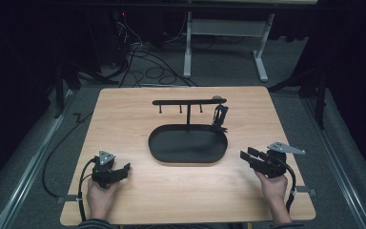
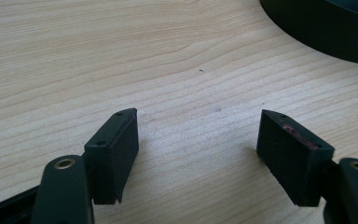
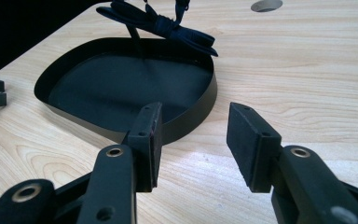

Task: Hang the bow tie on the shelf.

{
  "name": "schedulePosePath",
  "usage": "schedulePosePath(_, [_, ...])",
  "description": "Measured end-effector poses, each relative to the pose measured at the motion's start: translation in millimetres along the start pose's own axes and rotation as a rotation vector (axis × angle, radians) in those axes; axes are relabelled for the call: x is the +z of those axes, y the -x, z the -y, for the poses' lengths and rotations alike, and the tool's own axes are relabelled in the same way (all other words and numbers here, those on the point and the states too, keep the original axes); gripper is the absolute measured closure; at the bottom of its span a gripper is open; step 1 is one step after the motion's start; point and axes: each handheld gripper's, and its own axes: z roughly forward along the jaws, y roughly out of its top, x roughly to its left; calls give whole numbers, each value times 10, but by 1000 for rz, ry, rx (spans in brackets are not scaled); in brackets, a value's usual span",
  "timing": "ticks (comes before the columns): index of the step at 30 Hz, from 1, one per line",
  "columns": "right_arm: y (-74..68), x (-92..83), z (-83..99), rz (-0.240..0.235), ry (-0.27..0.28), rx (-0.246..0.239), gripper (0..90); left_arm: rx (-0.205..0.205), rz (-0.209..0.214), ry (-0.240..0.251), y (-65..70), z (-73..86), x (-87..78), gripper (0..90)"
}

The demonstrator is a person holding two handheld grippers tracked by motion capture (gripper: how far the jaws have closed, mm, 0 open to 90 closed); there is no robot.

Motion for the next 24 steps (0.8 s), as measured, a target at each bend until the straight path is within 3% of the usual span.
schedulePosePath(24, [-8, 161, 75, 39, -48, -18, 574, -2, 2, 2, 0, 1, 2, 299])
